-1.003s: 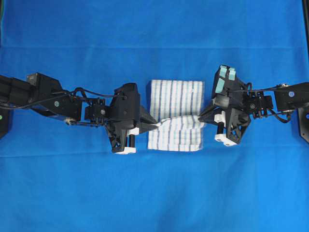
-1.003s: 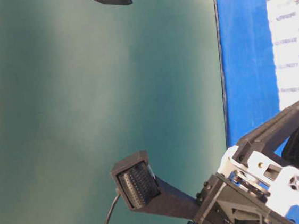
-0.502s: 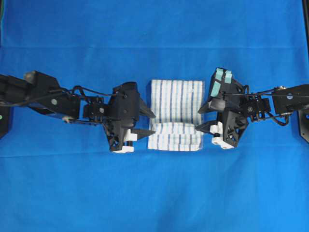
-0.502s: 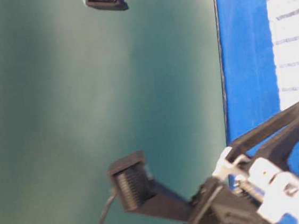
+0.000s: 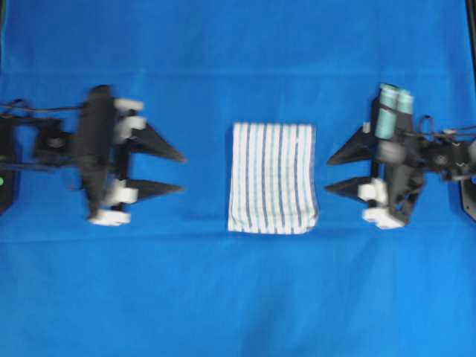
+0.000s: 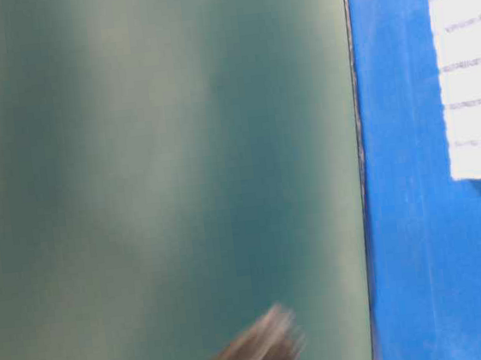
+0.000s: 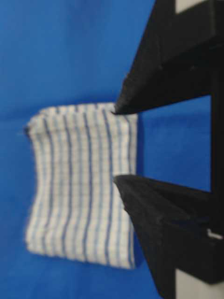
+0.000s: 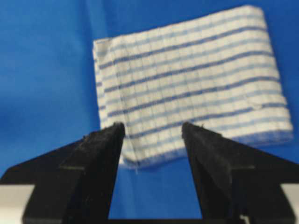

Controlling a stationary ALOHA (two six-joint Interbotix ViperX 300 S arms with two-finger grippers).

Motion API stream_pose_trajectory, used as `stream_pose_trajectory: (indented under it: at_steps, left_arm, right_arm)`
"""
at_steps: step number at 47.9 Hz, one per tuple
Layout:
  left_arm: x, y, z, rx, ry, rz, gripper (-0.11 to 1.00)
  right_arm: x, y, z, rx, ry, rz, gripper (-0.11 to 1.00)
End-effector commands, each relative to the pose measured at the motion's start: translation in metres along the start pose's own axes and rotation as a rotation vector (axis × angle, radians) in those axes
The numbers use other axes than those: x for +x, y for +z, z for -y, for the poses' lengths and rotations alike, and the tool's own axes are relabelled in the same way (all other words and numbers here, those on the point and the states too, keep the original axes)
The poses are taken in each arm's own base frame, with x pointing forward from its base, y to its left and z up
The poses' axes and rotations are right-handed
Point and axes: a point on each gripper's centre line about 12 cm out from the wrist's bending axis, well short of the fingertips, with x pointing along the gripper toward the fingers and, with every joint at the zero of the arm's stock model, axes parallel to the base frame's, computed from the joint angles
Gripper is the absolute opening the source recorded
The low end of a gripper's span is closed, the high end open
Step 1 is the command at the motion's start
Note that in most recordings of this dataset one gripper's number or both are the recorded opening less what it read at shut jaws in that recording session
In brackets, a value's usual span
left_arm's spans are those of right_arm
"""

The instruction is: Fold the blue towel.

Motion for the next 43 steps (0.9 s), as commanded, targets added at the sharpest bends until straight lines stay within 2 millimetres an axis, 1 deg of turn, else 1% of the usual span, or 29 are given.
stream_pose_trajectory:
  at_steps: [1,7,12,19,24,31,43]
  left_arm:
    - [-0.030,0.006,0.000,0.004,-0.002,0.089,0.47]
    - [-0.059,0.002,-0.002,0.006,0.005,0.157,0.47]
    - [-0.080,-0.003,-0.002,0.015,0.005,0.209,0.47]
    - [-0.102,-0.012,-0.002,0.043,0.007,0.261,0.47]
    - [-0.116,-0.019,-0.002,0.045,0.008,0.304,0.47]
    - [-0.127,-0.030,-0.002,0.049,0.008,0.322,0.47]
    - [-0.131,-0.056,-0.002,0.049,0.007,0.304,0.47]
  right_arm:
    - [-0.027,0.007,0.000,-0.017,0.021,0.091,0.58]
    - [-0.055,0.005,0.004,-0.040,0.034,0.183,0.57]
    - [-0.075,-0.002,0.009,-0.069,0.036,0.250,0.57]
    - [-0.091,-0.018,0.015,-0.093,0.039,0.309,0.57]
    - [-0.095,-0.033,0.020,-0.098,0.040,0.328,0.57]
    - [-0.093,-0.048,0.024,-0.104,0.042,0.329,0.57]
    - [-0.083,-0.068,0.026,-0.135,0.069,0.351,0.57]
